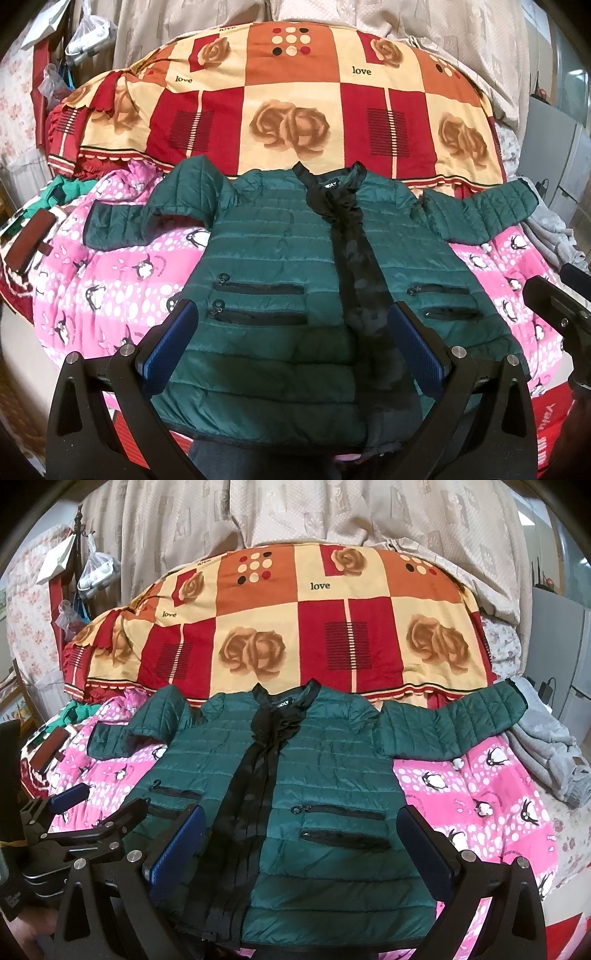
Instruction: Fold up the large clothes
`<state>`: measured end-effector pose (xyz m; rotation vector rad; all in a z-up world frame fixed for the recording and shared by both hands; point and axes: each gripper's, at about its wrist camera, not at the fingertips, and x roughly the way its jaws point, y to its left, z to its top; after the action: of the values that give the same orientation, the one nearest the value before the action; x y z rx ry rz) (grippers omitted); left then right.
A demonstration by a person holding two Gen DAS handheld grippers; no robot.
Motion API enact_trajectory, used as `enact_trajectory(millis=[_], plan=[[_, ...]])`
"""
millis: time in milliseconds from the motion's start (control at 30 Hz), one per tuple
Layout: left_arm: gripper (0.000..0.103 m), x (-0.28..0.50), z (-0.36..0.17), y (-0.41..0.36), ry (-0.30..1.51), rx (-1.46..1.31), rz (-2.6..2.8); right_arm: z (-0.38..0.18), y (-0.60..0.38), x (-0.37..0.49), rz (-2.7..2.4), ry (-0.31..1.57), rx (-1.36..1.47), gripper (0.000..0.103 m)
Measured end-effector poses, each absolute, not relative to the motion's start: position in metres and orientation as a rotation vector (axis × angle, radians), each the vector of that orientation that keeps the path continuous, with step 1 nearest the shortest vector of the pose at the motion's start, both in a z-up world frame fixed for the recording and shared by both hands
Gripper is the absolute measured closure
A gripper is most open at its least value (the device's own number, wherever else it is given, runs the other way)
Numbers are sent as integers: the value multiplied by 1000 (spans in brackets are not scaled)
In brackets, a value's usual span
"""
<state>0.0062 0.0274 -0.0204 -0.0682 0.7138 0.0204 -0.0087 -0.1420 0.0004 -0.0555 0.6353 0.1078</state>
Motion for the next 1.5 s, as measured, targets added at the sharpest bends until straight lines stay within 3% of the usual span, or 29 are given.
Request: enact_trajectory(millis=[500, 933, 1500], plan=[[0, 37, -40, 29, 749, -46, 41, -23, -152, 31, 91, 682, -35, 1], [0, 114, -56, 38, 760, -24, 78, -52, -155, 113, 5, 641, -31, 1], [0, 199, -133, 32, 882, 4, 133, -127, -159, 179, -75, 684, 7, 1]])
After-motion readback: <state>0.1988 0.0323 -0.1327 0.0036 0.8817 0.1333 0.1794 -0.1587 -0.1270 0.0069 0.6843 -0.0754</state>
